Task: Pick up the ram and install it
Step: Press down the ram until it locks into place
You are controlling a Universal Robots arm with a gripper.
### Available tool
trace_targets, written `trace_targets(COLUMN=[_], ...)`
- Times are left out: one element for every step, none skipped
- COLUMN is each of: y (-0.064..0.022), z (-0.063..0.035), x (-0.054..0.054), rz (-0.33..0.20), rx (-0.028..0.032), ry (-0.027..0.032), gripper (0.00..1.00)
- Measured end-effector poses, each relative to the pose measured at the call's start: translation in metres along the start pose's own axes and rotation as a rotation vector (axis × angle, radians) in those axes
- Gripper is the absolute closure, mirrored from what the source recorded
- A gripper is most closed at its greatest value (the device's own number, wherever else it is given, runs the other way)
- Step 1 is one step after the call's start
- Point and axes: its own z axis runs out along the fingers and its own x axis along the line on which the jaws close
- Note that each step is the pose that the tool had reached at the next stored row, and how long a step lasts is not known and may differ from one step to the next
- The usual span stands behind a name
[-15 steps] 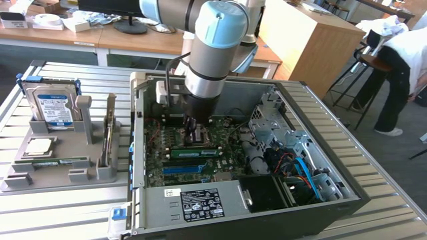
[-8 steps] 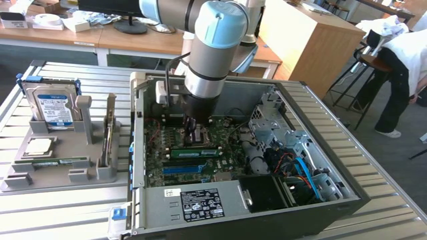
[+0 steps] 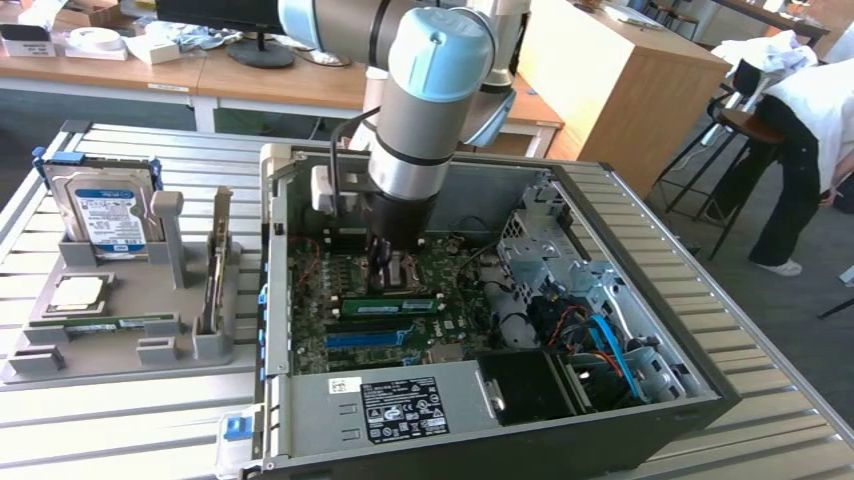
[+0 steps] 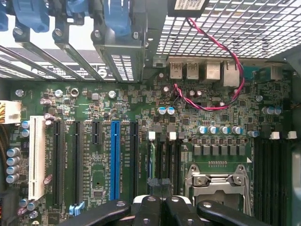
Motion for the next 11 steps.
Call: trace_targets(y=[0.0000, 0.0000, 0.0000, 0.0000, -0.0001, -0.0001, 0.0000, 0.0000, -0.0001, -0.0001, 0.0000], z=[0.0004, 0.0009, 0.0013, 0.0018, 0.0022, 0.0025, 0.0026, 0.0026, 0.0026, 0.0026, 0.0027], x=[0.0000, 0.0000, 0.0001, 0.0001, 0.0001, 0.0001, 0.0002, 0.0002, 0.0002, 0.0001, 0.0002], rz=[0.000, 0.000, 0.000, 0.000, 0.000, 0.000, 0.000, 0.000, 0.000, 0.000, 0.000], rx=[0.0000, 0.0000, 0.0000, 0.0000, 0.0000, 0.0000, -0.0001, -0.0001, 0.0000, -0.0001, 0.0001], ry=[0.0000, 0.0000, 0.0000, -0.0001, 0.0000, 0.0000, 0.0001, 0.0001, 0.0001, 0.0001, -0.0002], gripper=[0.90, 0.90, 0.90, 0.90, 0.90, 0.90, 0.90, 0.90, 0.90, 0.90, 0.90])
